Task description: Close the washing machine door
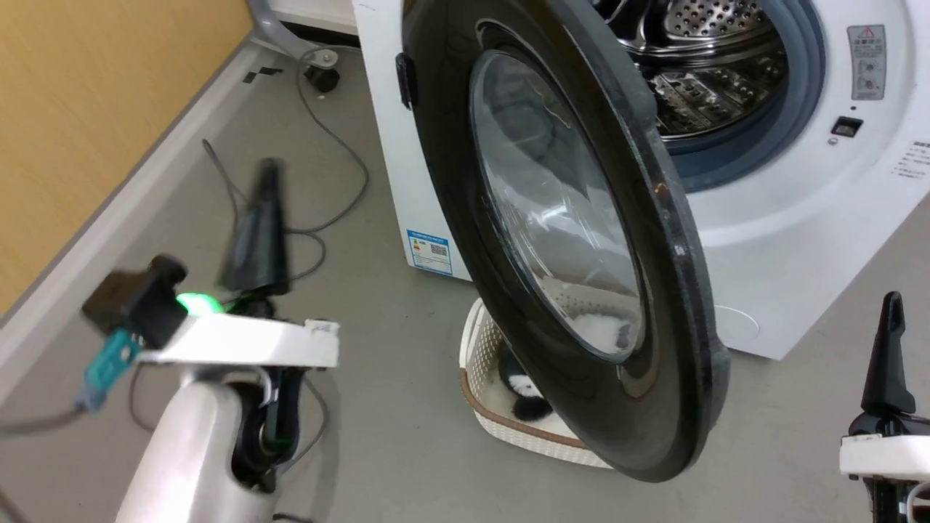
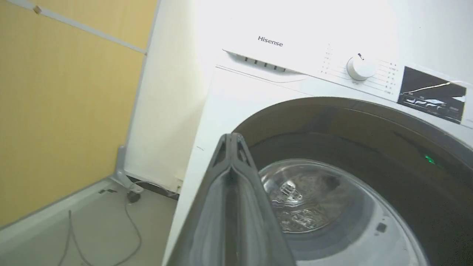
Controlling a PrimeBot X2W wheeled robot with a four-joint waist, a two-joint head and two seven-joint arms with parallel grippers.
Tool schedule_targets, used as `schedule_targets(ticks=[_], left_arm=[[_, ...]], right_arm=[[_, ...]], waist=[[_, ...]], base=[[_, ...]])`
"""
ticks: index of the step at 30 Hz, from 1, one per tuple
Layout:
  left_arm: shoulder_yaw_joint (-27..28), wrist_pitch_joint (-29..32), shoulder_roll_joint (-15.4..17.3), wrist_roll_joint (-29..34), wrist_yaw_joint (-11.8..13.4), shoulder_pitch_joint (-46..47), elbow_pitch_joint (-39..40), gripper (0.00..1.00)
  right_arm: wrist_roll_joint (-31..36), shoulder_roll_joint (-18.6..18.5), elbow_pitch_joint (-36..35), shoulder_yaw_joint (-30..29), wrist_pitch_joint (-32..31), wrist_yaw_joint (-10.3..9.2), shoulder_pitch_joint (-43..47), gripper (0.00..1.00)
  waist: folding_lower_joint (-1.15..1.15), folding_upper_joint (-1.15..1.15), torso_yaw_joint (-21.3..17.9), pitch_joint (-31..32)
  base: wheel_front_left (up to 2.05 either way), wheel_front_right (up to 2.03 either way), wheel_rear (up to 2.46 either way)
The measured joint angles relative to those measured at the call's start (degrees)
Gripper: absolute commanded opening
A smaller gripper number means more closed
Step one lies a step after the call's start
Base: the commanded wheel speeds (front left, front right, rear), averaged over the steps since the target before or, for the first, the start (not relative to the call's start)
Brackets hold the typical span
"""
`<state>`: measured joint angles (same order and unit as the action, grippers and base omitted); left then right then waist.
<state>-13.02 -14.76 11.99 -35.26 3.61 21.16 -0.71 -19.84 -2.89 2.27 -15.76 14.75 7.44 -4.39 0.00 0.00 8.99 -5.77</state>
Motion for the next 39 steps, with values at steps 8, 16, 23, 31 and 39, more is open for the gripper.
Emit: schedule_targets(ticks=[8, 16, 23, 31, 39], left_arm=[[5.0, 0.0, -2.3, 23.3, 7.9, -7.9, 2.9, 0.0], [5.1, 0.0, -5.6, 28.0, 8.2, -14.3, -0.8, 1.0], [6.5, 0.0, -7.3, 28.8, 6.3, -16.6, -2.8, 1.0], [7.7, 0.0, -8.0, 31.1, 6.2, -16.7, -2.0, 1.0], [8.0, 0.0, -8.6, 32.1, 6.3, -17.3, -1.8, 1.0]], right_arm=[[0.7, 0.0, -0.6, 0.3, 0.0, 0.0, 0.7, 1.0], [1.7, 0.0, -1.1, 1.4, 0.0, 0.0, 1.3, 1.0], [3.0, 0.0, -1.5, 1.7, 0.0, 0.0, 1.6, 0.0], [1.4, 0.0, -12.4, 2.4, 0.0, 0.0, -2.5, 0.0], [-2.4, 0.0, -26.1, 9.7, 0.1, 0.0, -8.2, 0.0]], waist=[[0.0, 0.0, 1.6, 0.6], [0.0, 0.0, 3.0, 1.1], [0.0, 0.0, 3.4, 1.7], [0.0, 0.0, 3.2, 2.2], [0.0, 0.0, 2.9, 2.8]], base=[[0.0, 0.0, 0.0], [0.0, 0.0, 0.0], [0.0, 0.0, 0.0], [0.0, 0.0, 0.0], [0.0, 0.0, 0.0]])
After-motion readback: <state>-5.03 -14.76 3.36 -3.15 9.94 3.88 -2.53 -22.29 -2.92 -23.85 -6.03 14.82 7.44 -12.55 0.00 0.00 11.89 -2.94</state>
